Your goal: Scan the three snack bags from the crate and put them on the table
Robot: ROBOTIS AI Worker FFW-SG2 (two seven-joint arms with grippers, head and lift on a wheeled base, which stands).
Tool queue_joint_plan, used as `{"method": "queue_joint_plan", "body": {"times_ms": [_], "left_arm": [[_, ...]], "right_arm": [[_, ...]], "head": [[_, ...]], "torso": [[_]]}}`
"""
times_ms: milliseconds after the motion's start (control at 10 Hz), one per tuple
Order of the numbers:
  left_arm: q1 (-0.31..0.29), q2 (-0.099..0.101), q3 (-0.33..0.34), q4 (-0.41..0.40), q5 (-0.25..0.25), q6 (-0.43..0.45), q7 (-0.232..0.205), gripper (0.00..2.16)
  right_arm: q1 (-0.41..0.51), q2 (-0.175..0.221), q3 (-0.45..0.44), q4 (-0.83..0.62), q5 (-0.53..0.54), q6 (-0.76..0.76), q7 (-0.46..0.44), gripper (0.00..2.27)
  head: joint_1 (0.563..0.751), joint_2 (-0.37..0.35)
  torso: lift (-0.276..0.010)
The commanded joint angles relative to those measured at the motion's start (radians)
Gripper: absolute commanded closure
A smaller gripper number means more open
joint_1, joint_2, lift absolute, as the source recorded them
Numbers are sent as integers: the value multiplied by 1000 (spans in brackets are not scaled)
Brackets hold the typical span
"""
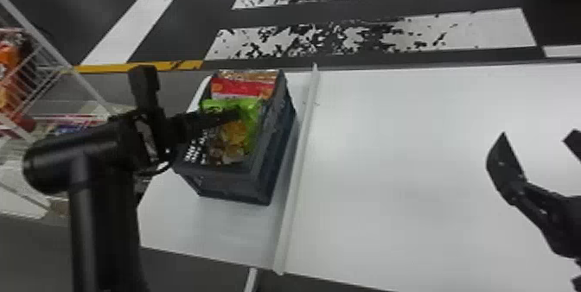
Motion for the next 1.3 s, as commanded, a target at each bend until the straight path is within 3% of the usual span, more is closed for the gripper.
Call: {"method": "queue_joint_plan", "body": {"times_ms": [0,200,300,500,700,900,1200], "left_arm": [[-29,0,-15,50,-32,12,-16,691],[-23,-2,-18,61,-20,12,2,1882],[-3,-2,-17,50,-9,2,18,2138],[54,-3,14,-28,2,-59,30,2138],[114,-3,42,-117,12,-87,81,2138],[187,-15,58,-218,26,-145,133,2138],[233,-41,63,-312,61,-172,185,2138]], "right_arm": [[-3,0,1,10,0,-3,0,87],[-3,-3,1,20,-2,-6,0,87],[-3,-2,1,20,-2,-9,0,87],[-3,1,3,20,-6,-9,0,87],[-4,5,8,18,-8,-12,0,87],[-6,5,9,20,-6,-12,0,87],[-6,6,9,17,-3,-18,0,87]], "head": [[695,273],[695,268],[695,269],[695,273],[695,289],[695,320],[695,327]], "torso": [[-94],[-94],[-94],[-94],[-94],[-94],[-94]]}}
